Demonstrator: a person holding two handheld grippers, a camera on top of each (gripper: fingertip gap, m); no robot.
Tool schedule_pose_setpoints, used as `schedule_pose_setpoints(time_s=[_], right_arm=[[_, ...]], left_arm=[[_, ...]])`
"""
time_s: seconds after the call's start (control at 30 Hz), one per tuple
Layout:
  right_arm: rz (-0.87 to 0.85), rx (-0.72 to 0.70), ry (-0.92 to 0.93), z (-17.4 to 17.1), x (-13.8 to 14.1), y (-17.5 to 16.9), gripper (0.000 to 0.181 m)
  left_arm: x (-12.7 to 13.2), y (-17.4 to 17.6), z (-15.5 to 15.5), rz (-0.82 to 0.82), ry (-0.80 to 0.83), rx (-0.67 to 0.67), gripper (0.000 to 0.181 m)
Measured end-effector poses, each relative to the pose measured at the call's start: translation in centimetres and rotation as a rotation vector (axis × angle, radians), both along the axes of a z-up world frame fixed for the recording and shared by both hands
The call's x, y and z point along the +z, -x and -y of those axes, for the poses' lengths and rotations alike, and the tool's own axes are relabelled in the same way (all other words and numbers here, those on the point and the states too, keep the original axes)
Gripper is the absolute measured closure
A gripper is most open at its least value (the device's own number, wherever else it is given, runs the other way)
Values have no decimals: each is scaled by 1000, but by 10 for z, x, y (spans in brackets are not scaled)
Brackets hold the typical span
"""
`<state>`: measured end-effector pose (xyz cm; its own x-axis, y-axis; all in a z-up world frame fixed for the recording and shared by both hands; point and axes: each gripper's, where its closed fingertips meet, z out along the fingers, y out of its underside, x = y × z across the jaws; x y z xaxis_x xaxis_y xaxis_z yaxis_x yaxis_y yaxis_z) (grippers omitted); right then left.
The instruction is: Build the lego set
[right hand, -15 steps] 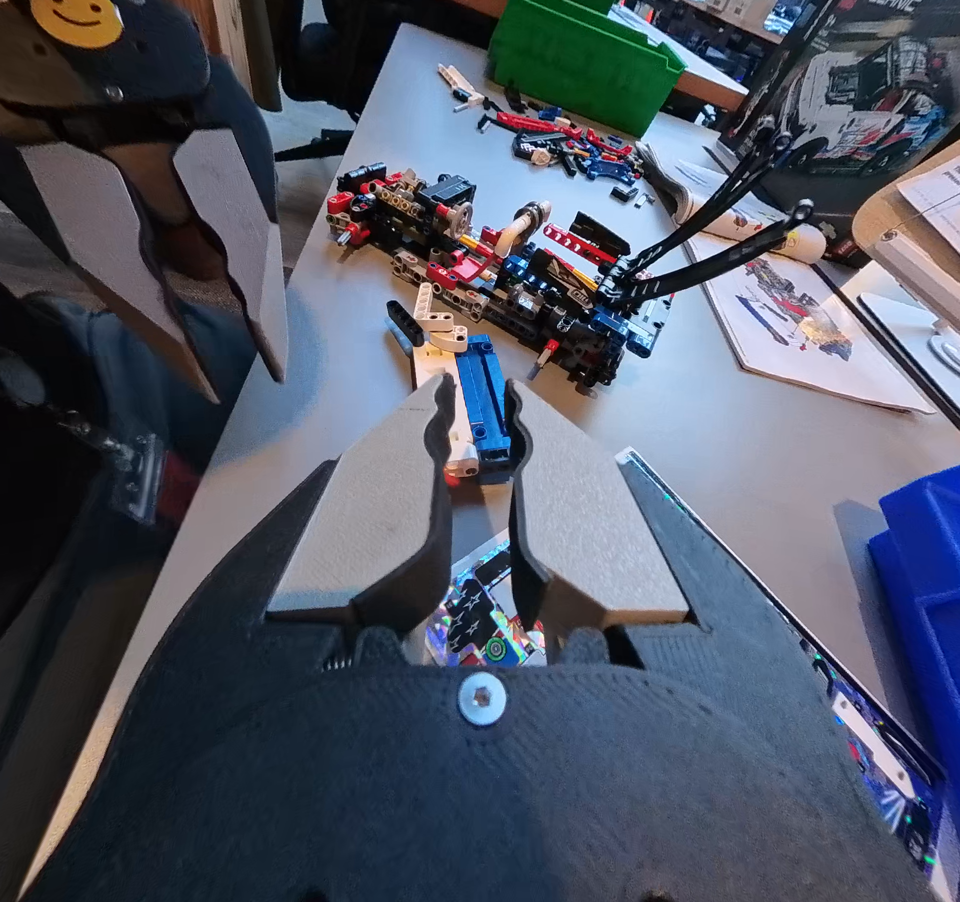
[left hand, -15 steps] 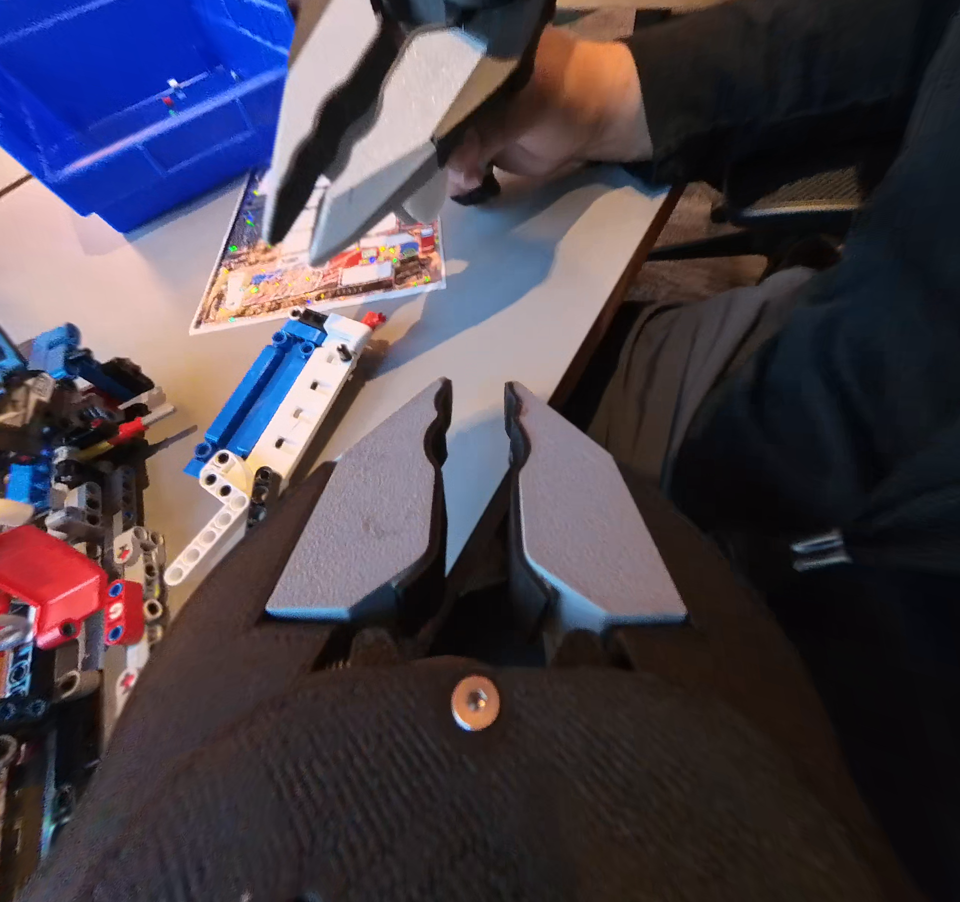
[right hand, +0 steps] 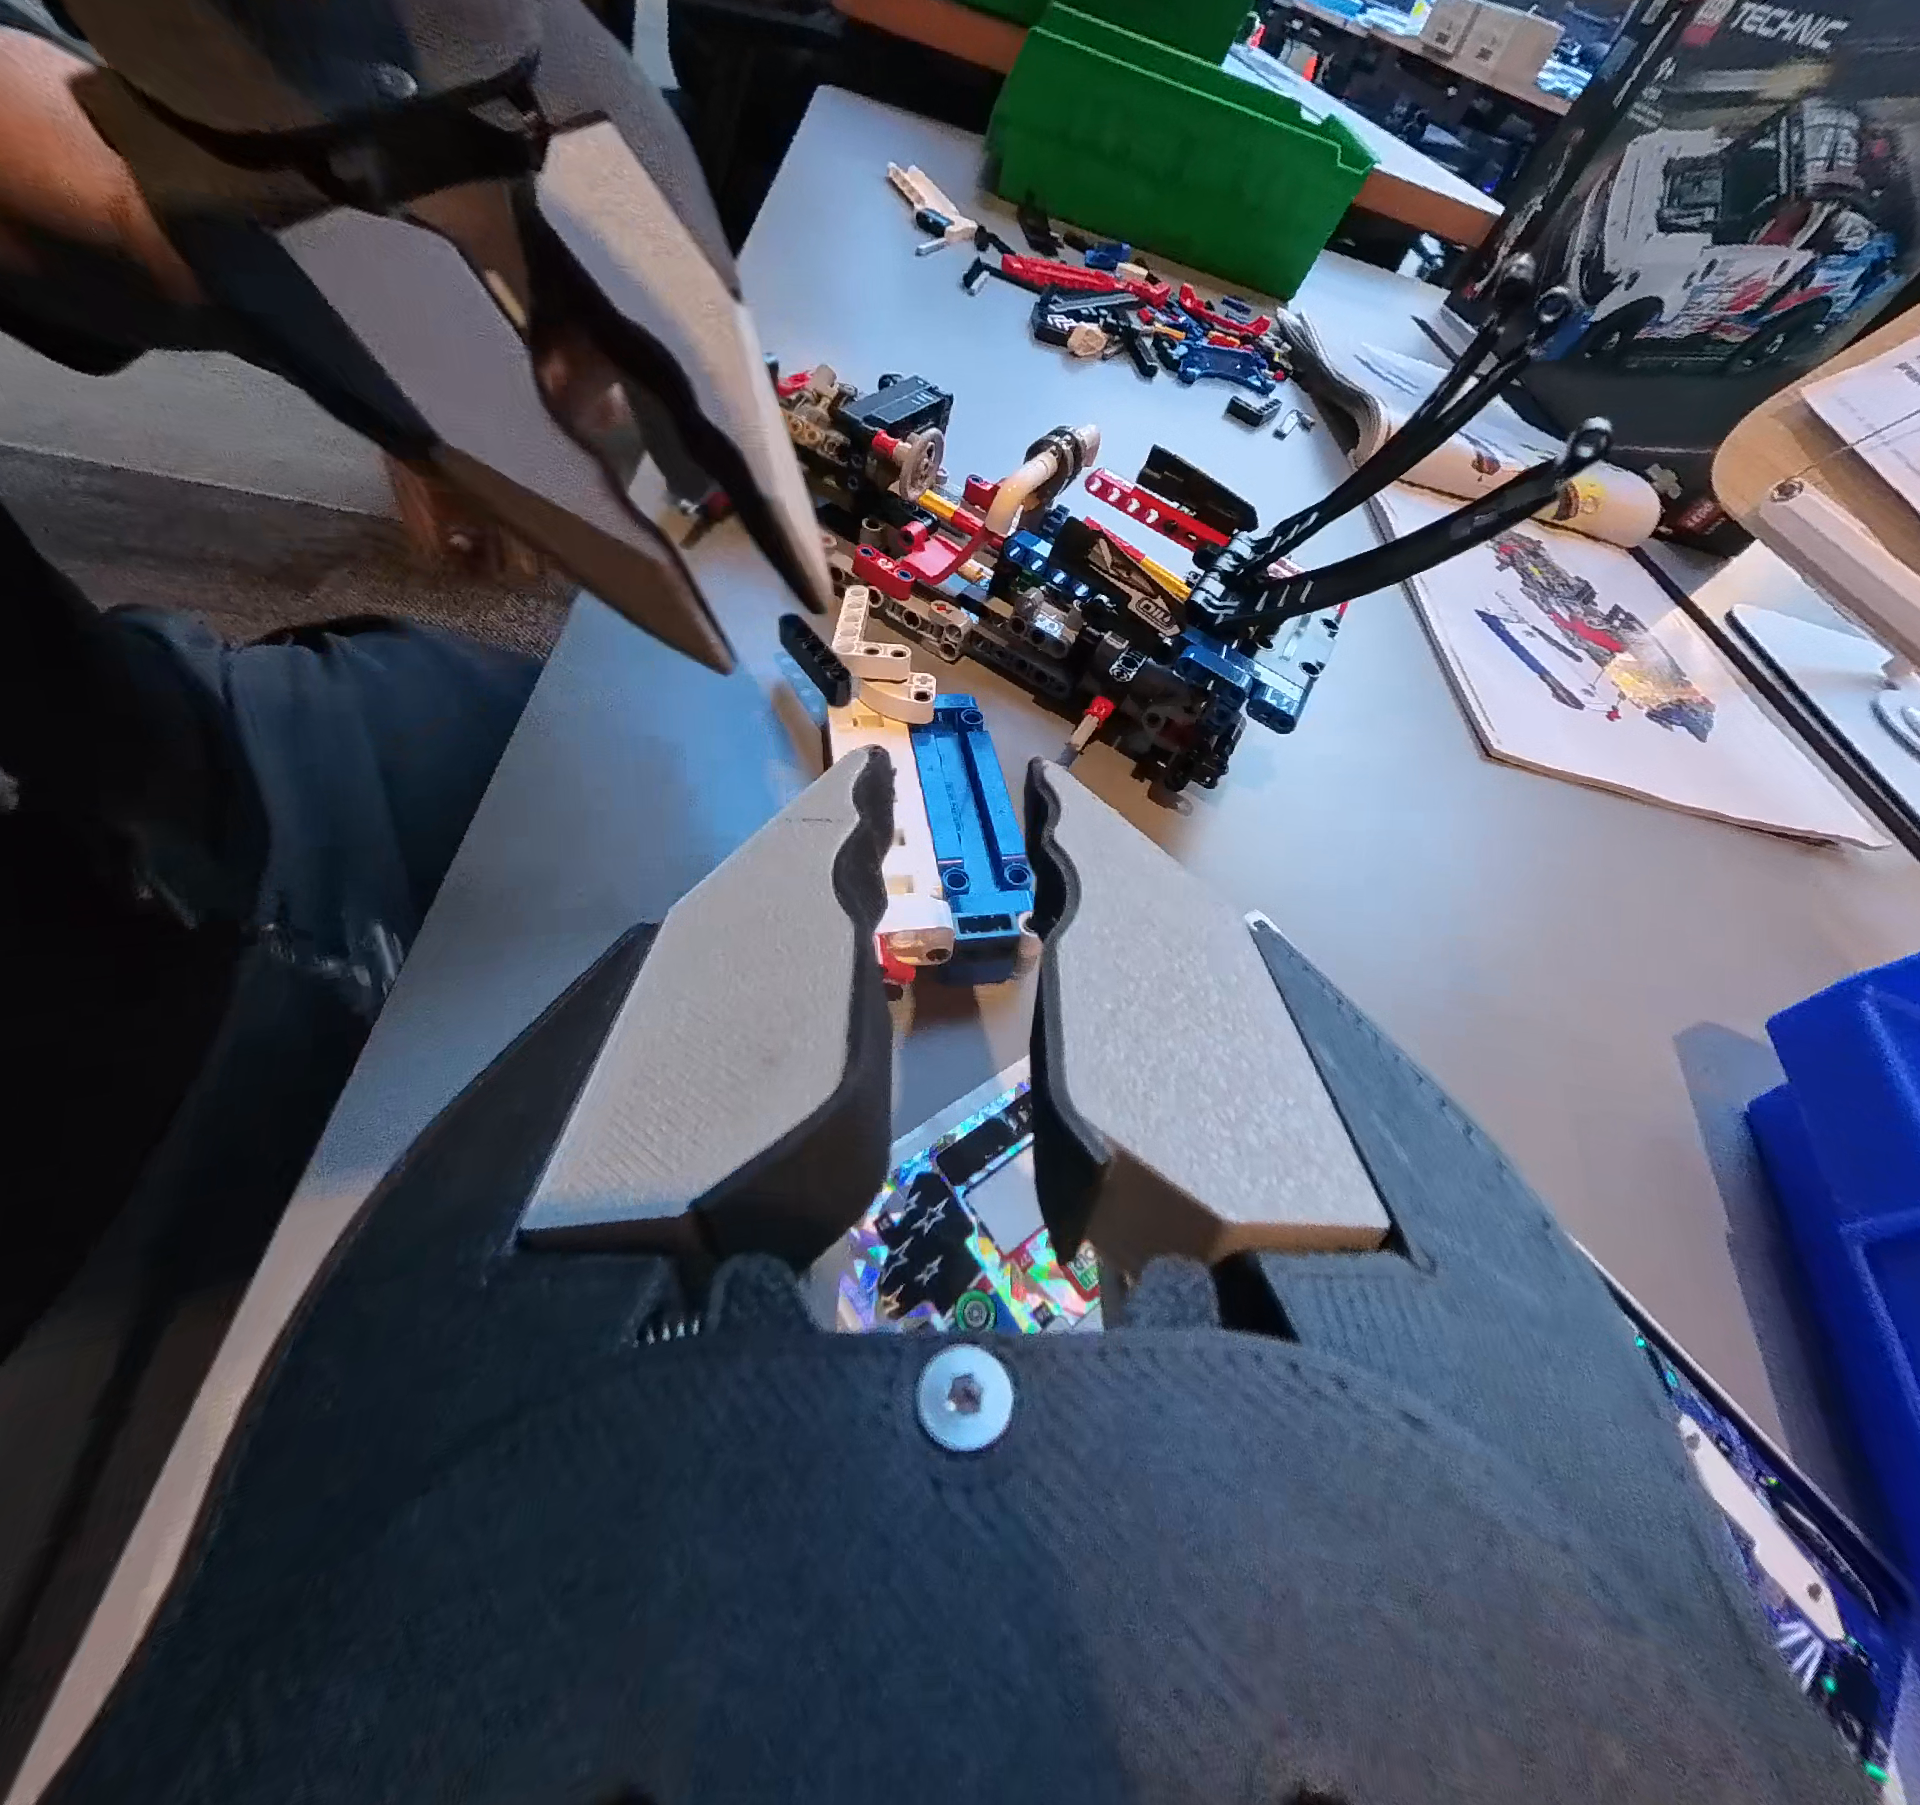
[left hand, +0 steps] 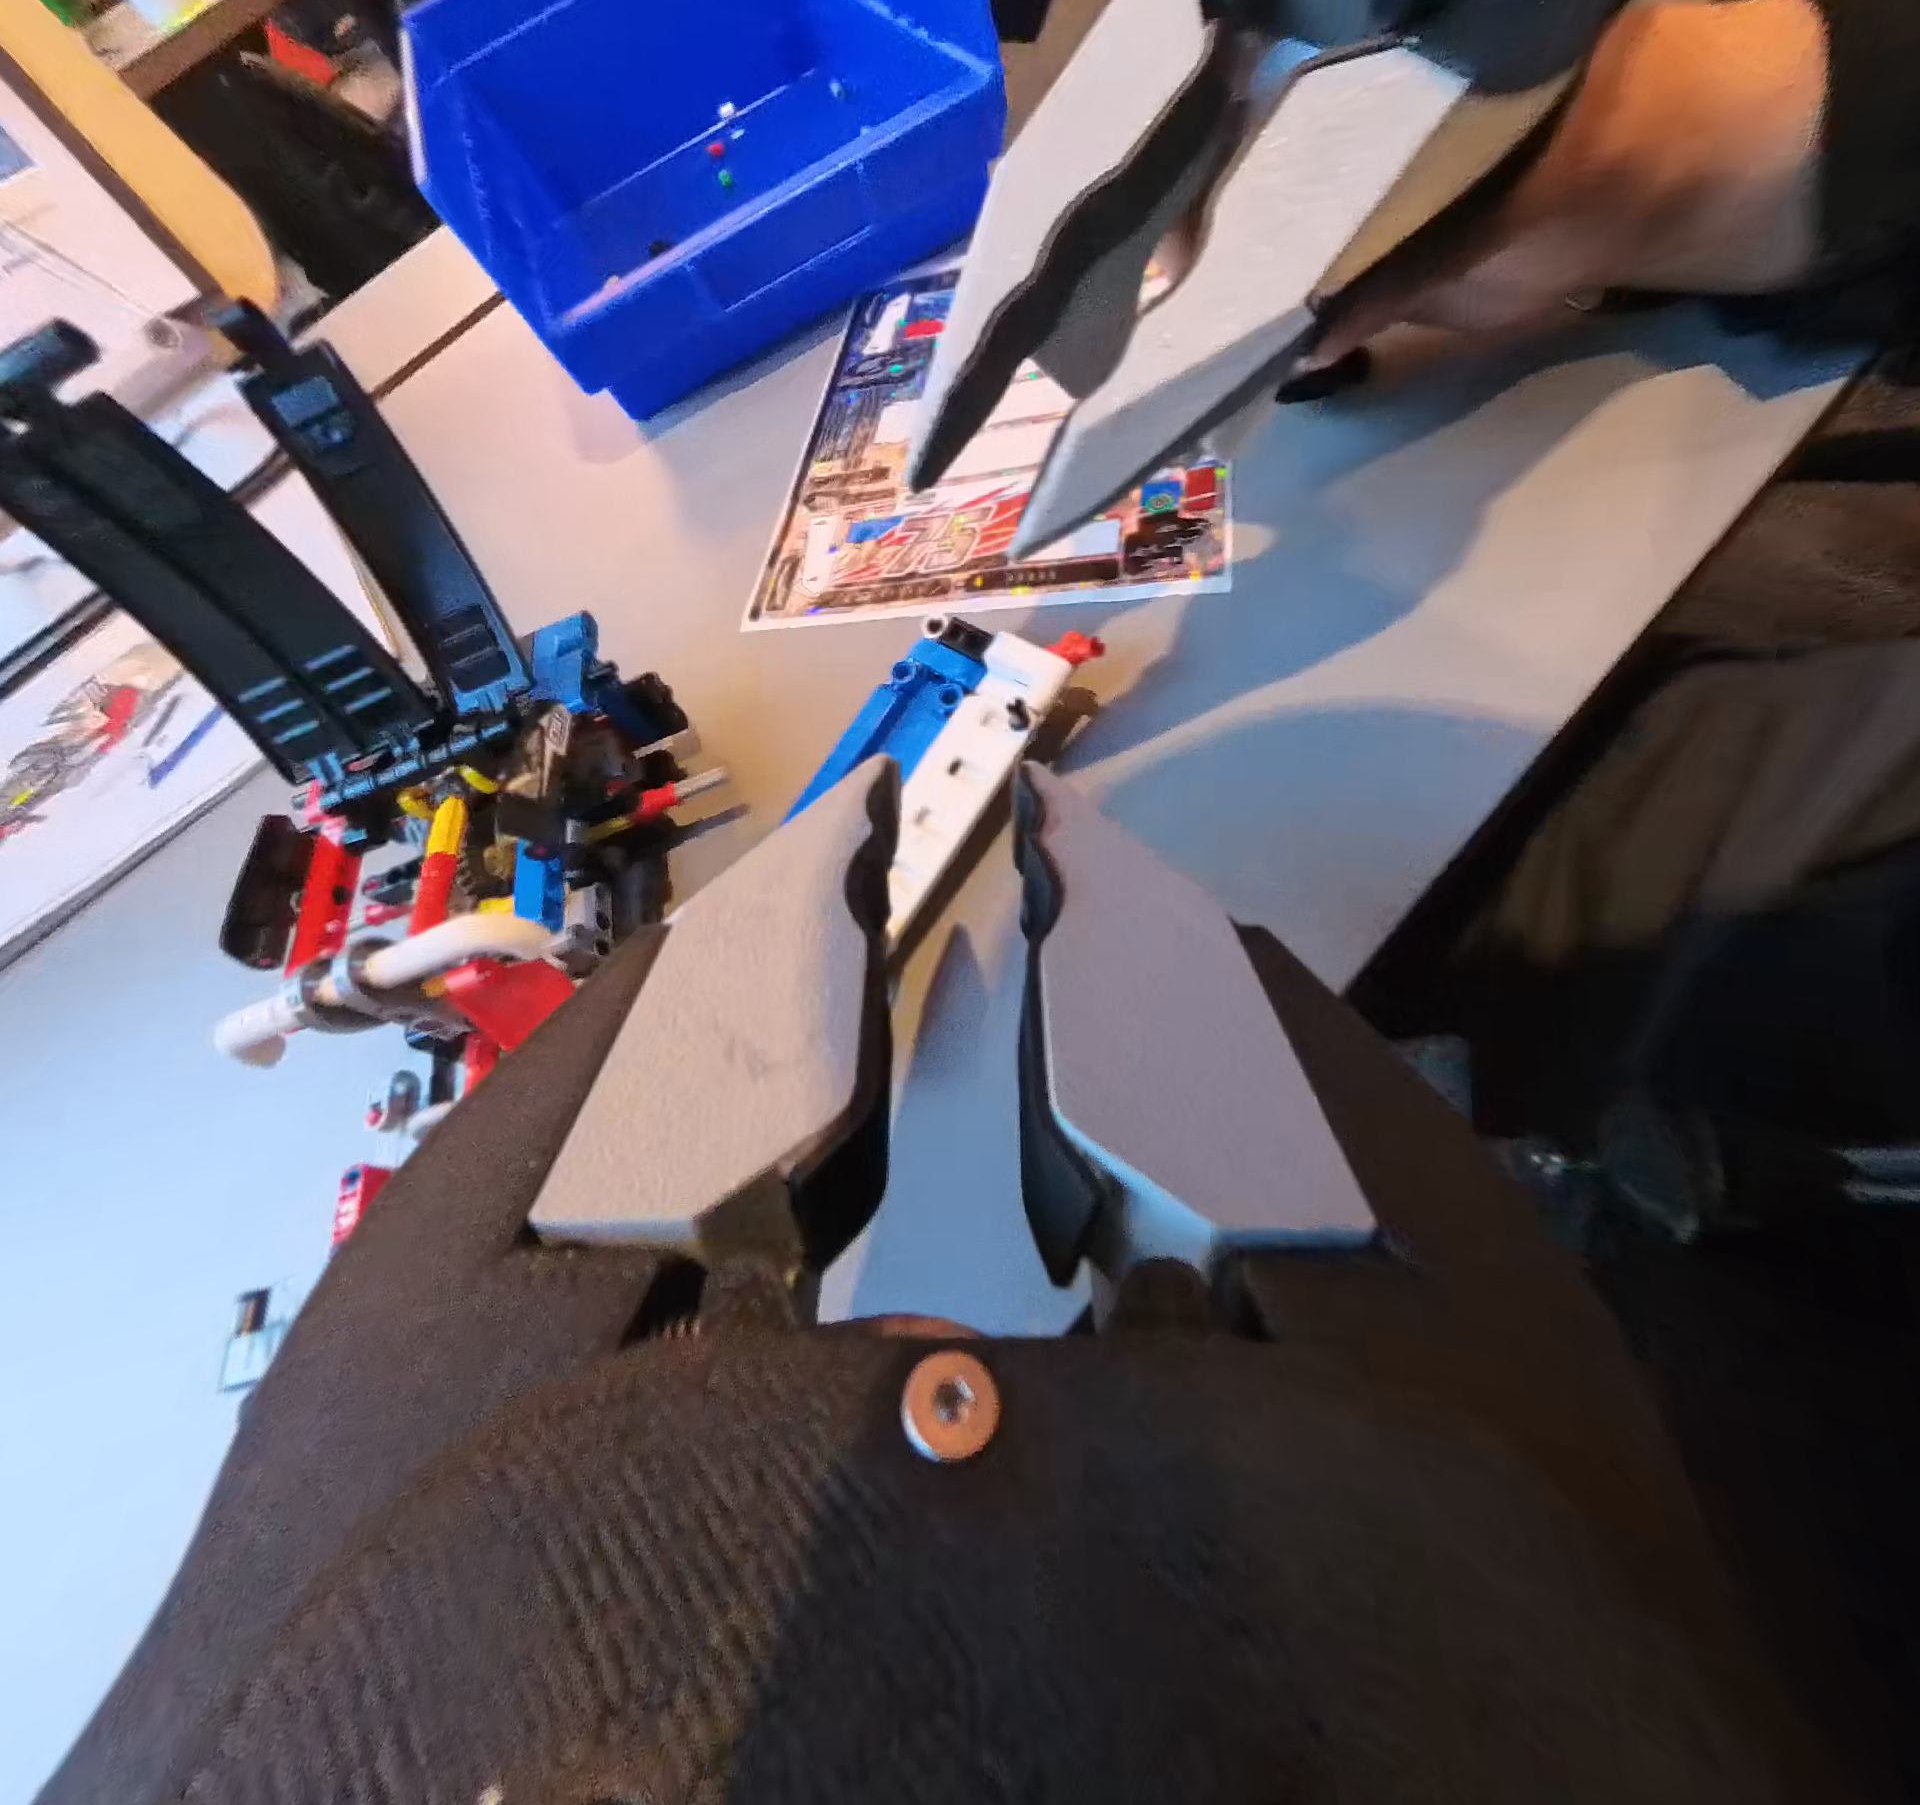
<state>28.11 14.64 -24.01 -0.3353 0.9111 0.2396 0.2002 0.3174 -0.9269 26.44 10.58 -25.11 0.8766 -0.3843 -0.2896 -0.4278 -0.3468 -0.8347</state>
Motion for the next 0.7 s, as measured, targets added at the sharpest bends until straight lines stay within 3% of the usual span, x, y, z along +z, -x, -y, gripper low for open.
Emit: schedule_pose_setpoints(time_s=[0.13,0.33,0.7], right_arm=[[36,-7,7,-1,-6,-2,154],[110,66,13,8,-17,-10,155],[134,65,-3,10,-21,-11,155]], left_arm=[[-1,-7,-13,43,49,5,163],[-23,-19,-24,9,143,-23,166],[-34,-20,-35,-31,167,-26,174]])
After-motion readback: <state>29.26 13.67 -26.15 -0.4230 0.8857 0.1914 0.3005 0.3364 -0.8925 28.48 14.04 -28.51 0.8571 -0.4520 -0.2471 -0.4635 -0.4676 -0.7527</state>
